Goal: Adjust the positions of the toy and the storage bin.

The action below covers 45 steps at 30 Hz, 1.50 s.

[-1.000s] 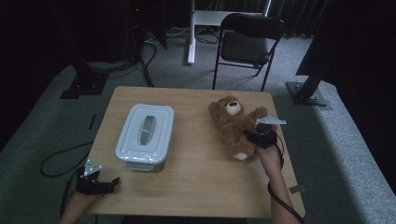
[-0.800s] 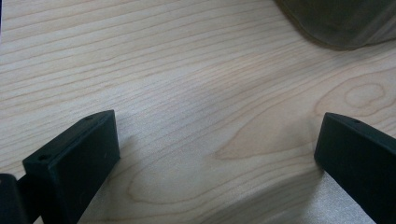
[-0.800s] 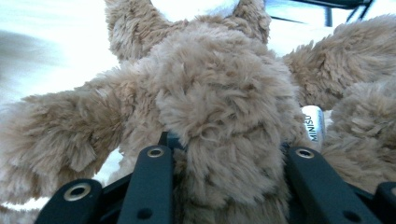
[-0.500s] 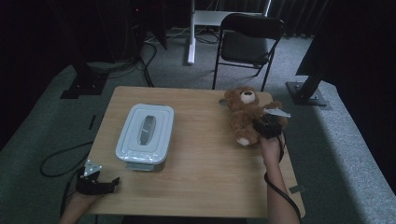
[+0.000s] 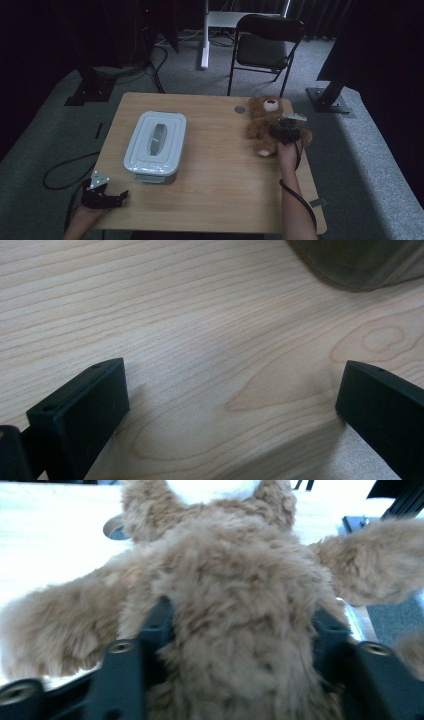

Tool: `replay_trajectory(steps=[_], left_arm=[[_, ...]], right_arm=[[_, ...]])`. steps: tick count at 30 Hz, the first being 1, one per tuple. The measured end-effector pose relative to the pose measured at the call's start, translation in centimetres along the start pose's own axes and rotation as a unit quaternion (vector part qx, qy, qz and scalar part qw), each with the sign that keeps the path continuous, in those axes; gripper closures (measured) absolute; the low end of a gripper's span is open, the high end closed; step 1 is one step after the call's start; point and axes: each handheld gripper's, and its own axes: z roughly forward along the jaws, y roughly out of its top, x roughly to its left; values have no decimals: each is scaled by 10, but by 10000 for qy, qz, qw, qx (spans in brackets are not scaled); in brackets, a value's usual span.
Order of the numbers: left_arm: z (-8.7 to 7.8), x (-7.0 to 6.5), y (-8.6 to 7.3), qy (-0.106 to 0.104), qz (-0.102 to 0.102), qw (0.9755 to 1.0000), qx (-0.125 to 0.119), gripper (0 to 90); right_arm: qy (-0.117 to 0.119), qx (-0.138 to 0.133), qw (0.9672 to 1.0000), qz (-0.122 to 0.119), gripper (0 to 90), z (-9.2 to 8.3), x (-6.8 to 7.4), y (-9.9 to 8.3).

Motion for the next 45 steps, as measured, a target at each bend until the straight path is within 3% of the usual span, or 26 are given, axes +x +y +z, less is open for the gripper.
replay_trajectory(steps=[8,12,15,19,22,24,32,37,40,41,45], left_arm=[[0,-1,0,23,-7,10000,-5,11],[0,-1,3,127,-38,9998,-125,10],[1,-1,7,88,-49,9999,-44,10],[4,0,10,196,-58,9998,29,9],[4,2,11,178,-100,9998,-20,3],[4,7,13,225,-140,9995,-183,3],[13,11,27,119,10,9994,-320,4],[25,15,34,168,172,9991,-344,4],[28,19,38,136,112,9992,-351,4],[31,23,42,171,61,9992,-362,4],[33,31,52,212,32,9989,-417,4]], right_arm=[[275,30,9995,120,124,-10,-11,3],[218,-169,9996,68,125,-20,-10,6],[309,-302,9991,-32,119,-29,-3,10],[536,-491,9973,33,119,-43,7,17],[650,-537,9964,-59,119,-47,15,21],[820,-650,9944,-132,119,-53,27,25],[1115,-856,9893,-398,119,-64,62,27],[1349,-685,9869,-552,120,-58,88,20],[1470,-647,9853,-582,120,-54,99,15],[1575,-587,9839,-614,120,-49,109,11],[1750,-391,9810,-742,120,-37,131,2]])
